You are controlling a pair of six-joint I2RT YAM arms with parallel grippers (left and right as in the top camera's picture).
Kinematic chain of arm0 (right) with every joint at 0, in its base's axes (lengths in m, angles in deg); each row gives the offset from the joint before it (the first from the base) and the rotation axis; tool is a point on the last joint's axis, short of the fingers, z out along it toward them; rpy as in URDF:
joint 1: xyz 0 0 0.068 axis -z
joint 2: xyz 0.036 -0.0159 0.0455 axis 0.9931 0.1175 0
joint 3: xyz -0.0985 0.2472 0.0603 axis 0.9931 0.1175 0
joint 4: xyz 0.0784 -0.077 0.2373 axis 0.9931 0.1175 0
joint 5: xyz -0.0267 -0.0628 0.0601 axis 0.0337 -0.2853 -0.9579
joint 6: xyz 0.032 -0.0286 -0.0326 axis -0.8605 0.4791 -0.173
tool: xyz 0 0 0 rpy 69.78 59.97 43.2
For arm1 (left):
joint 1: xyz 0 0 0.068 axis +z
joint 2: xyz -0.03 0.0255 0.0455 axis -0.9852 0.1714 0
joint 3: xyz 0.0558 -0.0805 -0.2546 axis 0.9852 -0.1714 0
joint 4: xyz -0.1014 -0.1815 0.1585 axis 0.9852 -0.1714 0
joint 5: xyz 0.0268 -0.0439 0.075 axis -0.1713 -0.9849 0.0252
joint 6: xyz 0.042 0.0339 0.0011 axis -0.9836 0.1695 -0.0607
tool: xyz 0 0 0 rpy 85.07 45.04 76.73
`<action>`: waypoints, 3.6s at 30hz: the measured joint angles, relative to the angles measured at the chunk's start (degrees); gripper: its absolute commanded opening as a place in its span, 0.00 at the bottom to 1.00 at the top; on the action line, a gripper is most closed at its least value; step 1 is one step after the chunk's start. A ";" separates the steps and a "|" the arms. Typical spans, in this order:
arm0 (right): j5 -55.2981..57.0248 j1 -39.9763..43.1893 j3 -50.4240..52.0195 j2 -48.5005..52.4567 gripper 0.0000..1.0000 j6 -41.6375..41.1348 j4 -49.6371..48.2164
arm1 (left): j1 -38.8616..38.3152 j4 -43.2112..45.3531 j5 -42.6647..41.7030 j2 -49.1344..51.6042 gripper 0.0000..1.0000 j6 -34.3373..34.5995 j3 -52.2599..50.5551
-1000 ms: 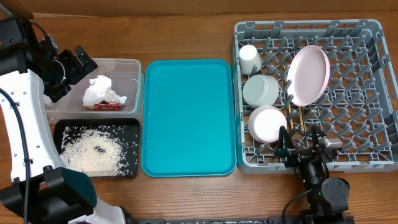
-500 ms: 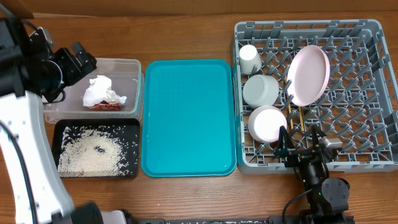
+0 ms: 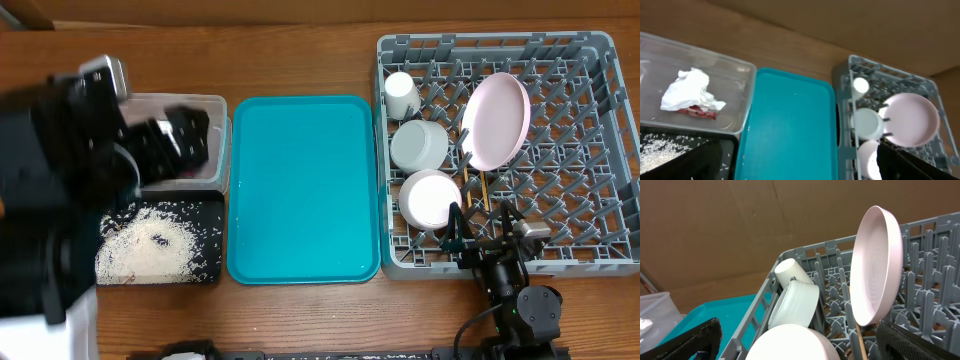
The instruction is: Sort waste into correct bins and load items into the dishwasher
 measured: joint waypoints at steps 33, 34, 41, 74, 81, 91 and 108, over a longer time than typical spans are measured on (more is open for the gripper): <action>0.00 0.02 0.02 0.00 1.00 0.00 0.00 | -0.57 74.44 2.05 -63.76 1.00 0.22 -90.01; -0.02 0.00 0.00 0.00 1.00 0.00 0.07 | -0.57 75.36 3.43 -64.98 1.00 0.22 -91.08; -0.02 0.00 0.02 0.00 1.00 -0.02 0.04 | -0.57 75.73 10.64 -66.12 1.00 0.22 -96.04; 0.00 0.02 0.02 0.00 1.00 -0.02 0.02 | -0.57 67.93 18.10 -66.18 1.00 -8.04 -100.74; 0.00 0.02 0.02 0.00 1.00 0.00 0.02 | -0.57 67.93 18.10 -66.18 1.00 -8.13 -100.74; 0.00 0.00 0.02 0.00 1.00 0.00 0.04 | -0.57 67.93 18.12 -66.18 1.00 -8.22 -100.74; 0.00 0.02 0.00 0.00 1.00 0.00 0.02 | -0.57 67.93 18.10 -66.18 1.00 -8.22 -100.74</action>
